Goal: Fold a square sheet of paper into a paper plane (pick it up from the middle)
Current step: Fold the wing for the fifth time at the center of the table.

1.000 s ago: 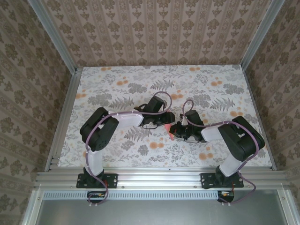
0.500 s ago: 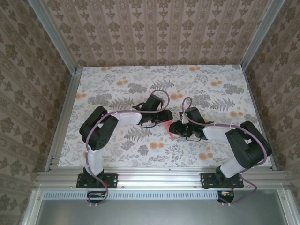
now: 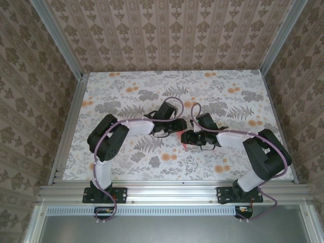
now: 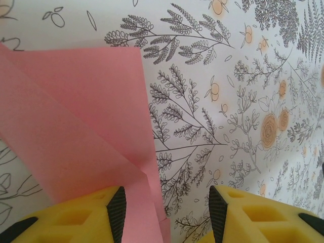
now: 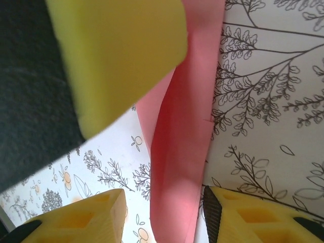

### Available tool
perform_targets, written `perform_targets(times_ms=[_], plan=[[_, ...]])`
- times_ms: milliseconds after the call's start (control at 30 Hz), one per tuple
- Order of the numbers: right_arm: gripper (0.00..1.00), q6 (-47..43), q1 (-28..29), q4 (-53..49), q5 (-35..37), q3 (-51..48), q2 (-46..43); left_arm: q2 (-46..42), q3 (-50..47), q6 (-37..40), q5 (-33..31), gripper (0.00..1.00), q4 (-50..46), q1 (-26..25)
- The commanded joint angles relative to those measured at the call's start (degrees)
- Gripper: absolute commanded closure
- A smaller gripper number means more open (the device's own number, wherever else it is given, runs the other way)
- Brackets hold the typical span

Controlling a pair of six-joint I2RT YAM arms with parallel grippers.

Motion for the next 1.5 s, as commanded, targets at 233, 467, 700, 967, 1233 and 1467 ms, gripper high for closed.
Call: perform_targets(times_ms=[233,467,700,967,1233,1467], plan=[[0.65,-2.7,0.7,-2.1,1.7,1.6,3.4,1.2,1.7,0.4,1.1,0.50,0.4,0.3],[0.77,-2.1,0.6,-1.7,1.8,1.5,4.4,1.0,1.9,0.5,1.4,0.50,0.5,0.7],[0.85,-1.0,0.3,-1.6,1.4,1.5,5.5,0.8,2.1,0.9,2.2,0.50,0.9,0.7],[0.84,0.9,0.2,-0.9,1.0,0.5,6.3,2.4,3.2,0.9,3.0,0.50,-1.3,0.7],[0.74,2.2,0.0,-2.0,1.2,0.4,1.3,4.5,4.0,0.4,2.6,0.52,-5.9,0.8],[0.74,5.5,-0.4,-1.0,0.2,-1.1,-4.1,4.8,4.8,0.9,3.2,0.52,-6.0,0.8]])
